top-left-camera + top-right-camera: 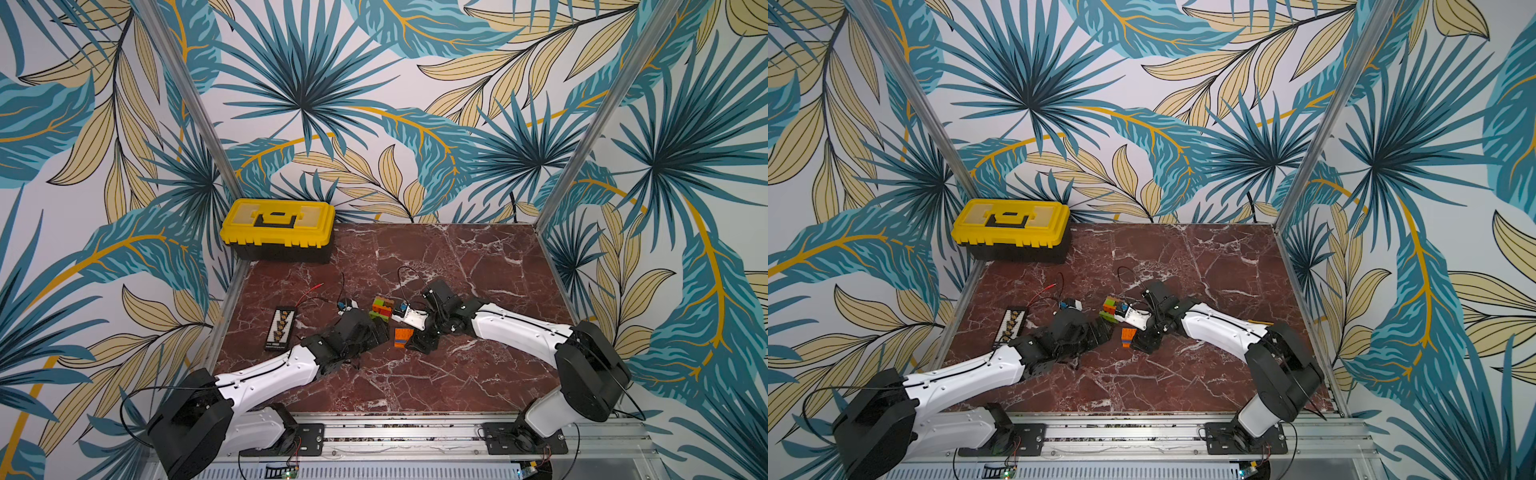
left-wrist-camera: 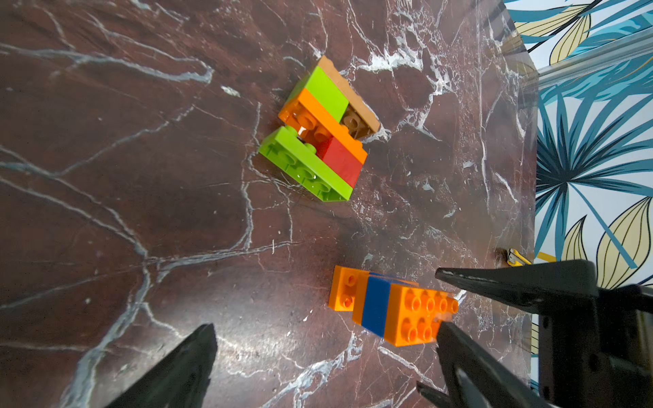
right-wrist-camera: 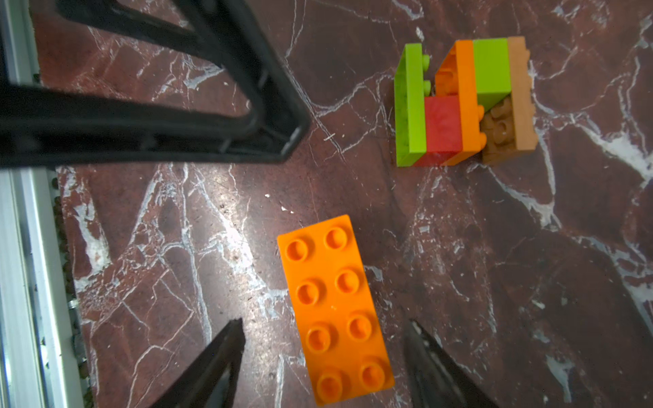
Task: Assemble the number 5 with lego
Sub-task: Adjust the lego brick at the center of the board.
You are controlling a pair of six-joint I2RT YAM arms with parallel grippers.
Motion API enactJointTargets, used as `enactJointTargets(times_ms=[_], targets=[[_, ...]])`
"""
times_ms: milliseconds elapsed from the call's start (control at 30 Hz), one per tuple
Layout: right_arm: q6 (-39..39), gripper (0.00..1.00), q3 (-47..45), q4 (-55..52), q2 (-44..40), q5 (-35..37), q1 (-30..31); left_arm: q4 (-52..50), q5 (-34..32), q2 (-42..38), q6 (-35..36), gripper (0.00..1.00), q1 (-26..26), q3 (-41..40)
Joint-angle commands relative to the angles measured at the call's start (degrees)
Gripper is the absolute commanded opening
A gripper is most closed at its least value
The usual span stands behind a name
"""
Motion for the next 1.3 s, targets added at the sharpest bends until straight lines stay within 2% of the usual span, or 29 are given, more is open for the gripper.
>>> enactJointTargets(times_ms=[0,367,533,833,967,1100,1267], targets=[[-1.0,0.72,2.0,-2.2,1.7,1.2,0.5,-0.9,-0.7,0.3,0.0,1.0,-0.1,2.1],[-1.1,0.6,6.4,-7.3,6.5,1.0,1.1,-1.3,-0.7,-0.2,-0.1,1.0,-0.1,1.9],[-0.8,0.51,7.9,-9.0,7.9,0.3,1.1,-1.6,-1.1,-0.9,-0.4,1.0,-0.1,1.5],[0.5,0.42,11.5,-12.5,11.3,-1.8,1.1,-2.3,-1.8,-2.5,-0.9,1.0,-0.1,0.8],[0.1,0.39,12.4,-14.2,11.9,-4.4,0.8,-2.6,-2.0,-3.0,-0.7,1.0,-0.1,0.7],[1.5,0.31,14.3,-16.9,13.4,-8.4,-0.8,-2.9,-2.0,-3.2,-0.5,1.0,-0.1,0.9],[1.1,0.31,16.8,-20.6,15.5,-15.1,-3.6,-3.4,-2.6,-4.0,-0.2,1.0,0.0,0.9]])
